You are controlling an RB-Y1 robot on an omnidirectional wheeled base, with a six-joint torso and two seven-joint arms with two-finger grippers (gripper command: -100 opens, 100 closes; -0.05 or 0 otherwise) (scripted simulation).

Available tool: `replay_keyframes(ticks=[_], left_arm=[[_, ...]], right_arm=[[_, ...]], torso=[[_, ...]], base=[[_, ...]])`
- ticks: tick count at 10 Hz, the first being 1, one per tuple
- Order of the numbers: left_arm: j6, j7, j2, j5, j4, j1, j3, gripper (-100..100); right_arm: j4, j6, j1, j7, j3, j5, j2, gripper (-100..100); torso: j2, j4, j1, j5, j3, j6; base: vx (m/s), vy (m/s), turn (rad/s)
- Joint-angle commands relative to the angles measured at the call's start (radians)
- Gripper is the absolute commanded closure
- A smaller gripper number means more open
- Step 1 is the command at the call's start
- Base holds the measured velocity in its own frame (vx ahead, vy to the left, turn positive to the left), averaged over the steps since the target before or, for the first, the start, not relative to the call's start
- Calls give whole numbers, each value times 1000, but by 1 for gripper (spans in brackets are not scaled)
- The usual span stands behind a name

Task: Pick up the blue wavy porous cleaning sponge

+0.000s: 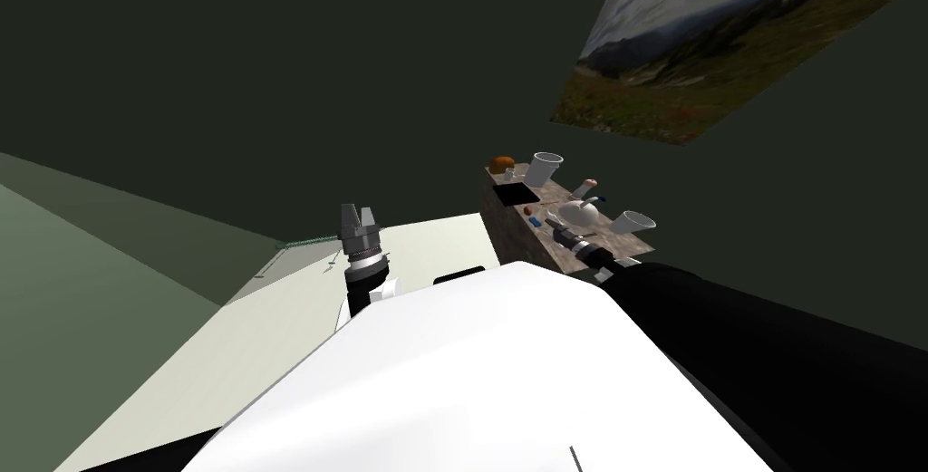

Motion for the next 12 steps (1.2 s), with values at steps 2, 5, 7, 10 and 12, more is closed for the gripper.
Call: replay_keyframes(ticks=[2, 5, 7, 10, 12], left_arm=[[0, 0, 0, 0, 0, 0, 0, 0], [0, 0, 0, 0, 0, 0, 0, 0], [0, 0, 0, 0, 0, 0, 0, 0], [0, 0, 0, 0, 0, 0, 0, 0], [0, 0, 0, 0, 0, 0, 0, 0]], right_arm=[[50, 15, 18, -2, 16, 10, -74, -100], [101, 38, 48, -3, 38, 24, -159, -100], [124, 50, 61, -2, 50, 32, -204, -100], [180, 89, 94, 7, 91, 59, -304, -100], [196, 102, 103, 11, 106, 68, -346, -100]], torso=[[0, 0, 0, 0, 0, 0], [0, 0, 0, 0, 0, 1], [0, 0, -1, 0, 0, 0], [1, 0, 0, 0, 1, 0], [1, 0, -1, -1, 1, 1]], base=[[-14, 9, 162], [-13, 8, 143], [-23, -1, 197], [-34, 2, 236], [-27, -8, 135]])
